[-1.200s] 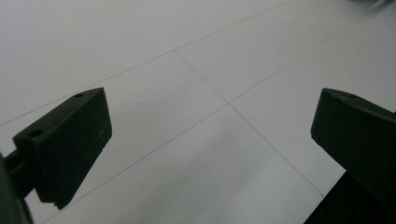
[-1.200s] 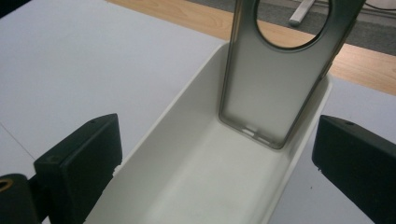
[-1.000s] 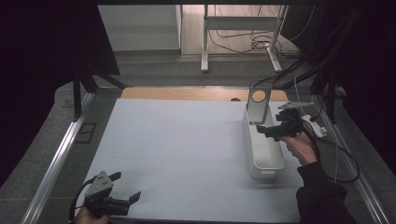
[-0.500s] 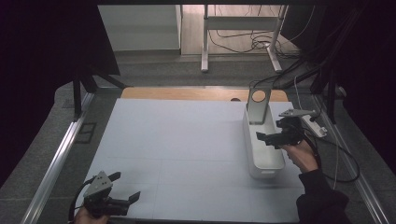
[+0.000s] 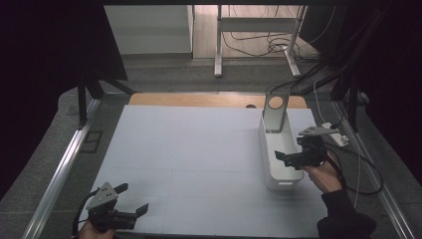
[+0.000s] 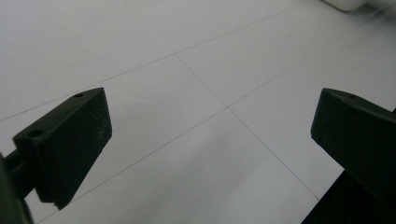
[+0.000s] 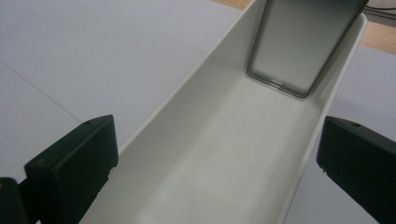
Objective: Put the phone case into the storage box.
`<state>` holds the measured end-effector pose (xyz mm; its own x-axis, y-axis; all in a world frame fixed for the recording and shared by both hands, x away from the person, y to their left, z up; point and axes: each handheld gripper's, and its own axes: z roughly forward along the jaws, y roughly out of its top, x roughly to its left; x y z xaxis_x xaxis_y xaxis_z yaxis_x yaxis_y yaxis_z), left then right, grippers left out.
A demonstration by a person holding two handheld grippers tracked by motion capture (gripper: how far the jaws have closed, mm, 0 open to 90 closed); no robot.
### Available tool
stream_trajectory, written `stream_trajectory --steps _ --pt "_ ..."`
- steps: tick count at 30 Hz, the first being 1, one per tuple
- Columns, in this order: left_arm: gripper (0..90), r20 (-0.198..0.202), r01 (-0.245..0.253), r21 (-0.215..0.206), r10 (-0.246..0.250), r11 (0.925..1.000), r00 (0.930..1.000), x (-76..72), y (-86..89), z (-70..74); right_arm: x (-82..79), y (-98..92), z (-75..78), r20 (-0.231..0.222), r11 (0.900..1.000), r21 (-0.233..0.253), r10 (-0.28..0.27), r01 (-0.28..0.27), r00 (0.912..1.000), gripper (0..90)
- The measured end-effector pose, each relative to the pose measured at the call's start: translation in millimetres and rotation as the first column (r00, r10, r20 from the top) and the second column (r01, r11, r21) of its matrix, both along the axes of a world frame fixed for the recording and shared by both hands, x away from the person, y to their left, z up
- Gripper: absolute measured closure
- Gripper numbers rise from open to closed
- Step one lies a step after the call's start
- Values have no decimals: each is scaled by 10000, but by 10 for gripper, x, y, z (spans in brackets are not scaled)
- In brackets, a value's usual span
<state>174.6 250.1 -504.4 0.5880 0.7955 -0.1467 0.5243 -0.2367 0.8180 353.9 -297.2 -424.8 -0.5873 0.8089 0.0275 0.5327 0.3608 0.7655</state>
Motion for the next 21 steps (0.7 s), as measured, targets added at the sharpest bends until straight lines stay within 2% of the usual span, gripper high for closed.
stream_trajectory --steps 13,21 --pt "0 28 -138 -46 138 9999 9999 -6 7 0 -314 -43 -6 132 10000 -24 -90 90 9999 0" --pt "0 41 -119 44 118 9999 9999 -6 -3 1 -489 -51 -3 321 9992 -355 -144 156 9994 0"
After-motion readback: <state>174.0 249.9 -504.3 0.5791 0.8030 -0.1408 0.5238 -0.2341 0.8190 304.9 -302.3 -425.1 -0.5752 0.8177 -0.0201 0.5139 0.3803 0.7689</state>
